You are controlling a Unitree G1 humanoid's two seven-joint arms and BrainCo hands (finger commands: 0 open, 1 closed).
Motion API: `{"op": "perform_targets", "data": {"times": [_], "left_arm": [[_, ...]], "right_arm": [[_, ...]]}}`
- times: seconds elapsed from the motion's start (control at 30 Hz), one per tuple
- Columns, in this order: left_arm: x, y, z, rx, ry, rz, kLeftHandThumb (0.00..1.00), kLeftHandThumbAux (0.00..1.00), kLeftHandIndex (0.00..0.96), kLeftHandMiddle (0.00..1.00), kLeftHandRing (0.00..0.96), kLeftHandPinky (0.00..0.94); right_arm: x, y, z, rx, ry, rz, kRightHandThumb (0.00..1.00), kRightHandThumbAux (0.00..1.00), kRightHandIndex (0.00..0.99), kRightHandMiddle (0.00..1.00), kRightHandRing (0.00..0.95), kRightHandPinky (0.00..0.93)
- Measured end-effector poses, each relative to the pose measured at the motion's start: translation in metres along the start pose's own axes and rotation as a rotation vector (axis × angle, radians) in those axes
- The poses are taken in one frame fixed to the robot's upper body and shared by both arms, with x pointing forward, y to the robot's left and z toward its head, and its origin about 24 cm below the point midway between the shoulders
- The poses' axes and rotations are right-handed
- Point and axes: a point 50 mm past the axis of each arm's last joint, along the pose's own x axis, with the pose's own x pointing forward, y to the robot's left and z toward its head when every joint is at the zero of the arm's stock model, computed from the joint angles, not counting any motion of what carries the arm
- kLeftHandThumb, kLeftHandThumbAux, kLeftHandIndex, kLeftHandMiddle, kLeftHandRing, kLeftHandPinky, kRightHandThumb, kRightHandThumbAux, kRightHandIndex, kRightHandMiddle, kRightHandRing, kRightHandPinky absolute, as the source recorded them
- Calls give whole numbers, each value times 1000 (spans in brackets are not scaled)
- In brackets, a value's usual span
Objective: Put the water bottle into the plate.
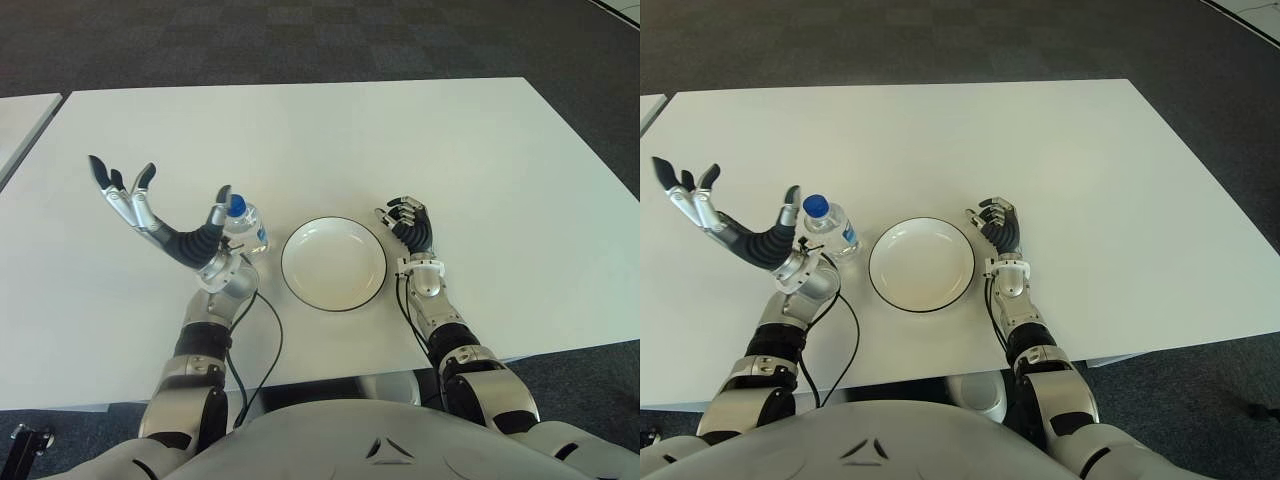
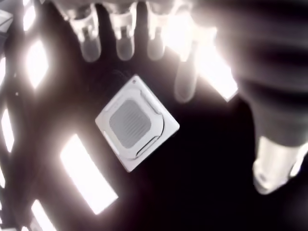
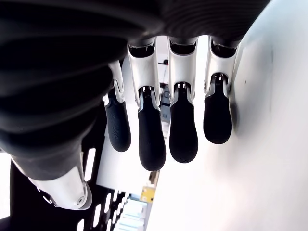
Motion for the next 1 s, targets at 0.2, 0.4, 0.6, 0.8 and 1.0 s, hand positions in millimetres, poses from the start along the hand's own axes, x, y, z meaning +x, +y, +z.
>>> {"op": "perform_targets", "data": {"times": [0.2,0.4,0.6,0.8,1.0], "left_arm": [[-25,27,-27,264,102,-82,61,552,5,0,0,0],[-35,8,-11,332,82,-94,269,357,0,0,0,0],[-45,-9,12,205,199,-173,520,289,0,0,0,0],[-44,-4,11,145,375,-264,606,293,0,0,0,0],[-48,-1,7,114,512,-427,633,286,0,0,0,0]], "right_arm": [[1,-4,-1,-10,1,-11,707,729,433,626,638,639],[1,-6,-2,-20,7,-15,708,729,433,628,640,644],[0,4,0,-1,4,2,708,729,433,624,640,641],[1,-1,1,-10,0,-10,708,728,433,624,638,643],[2,-2,0,-12,1,-12,708,728,433,624,637,643]]}}
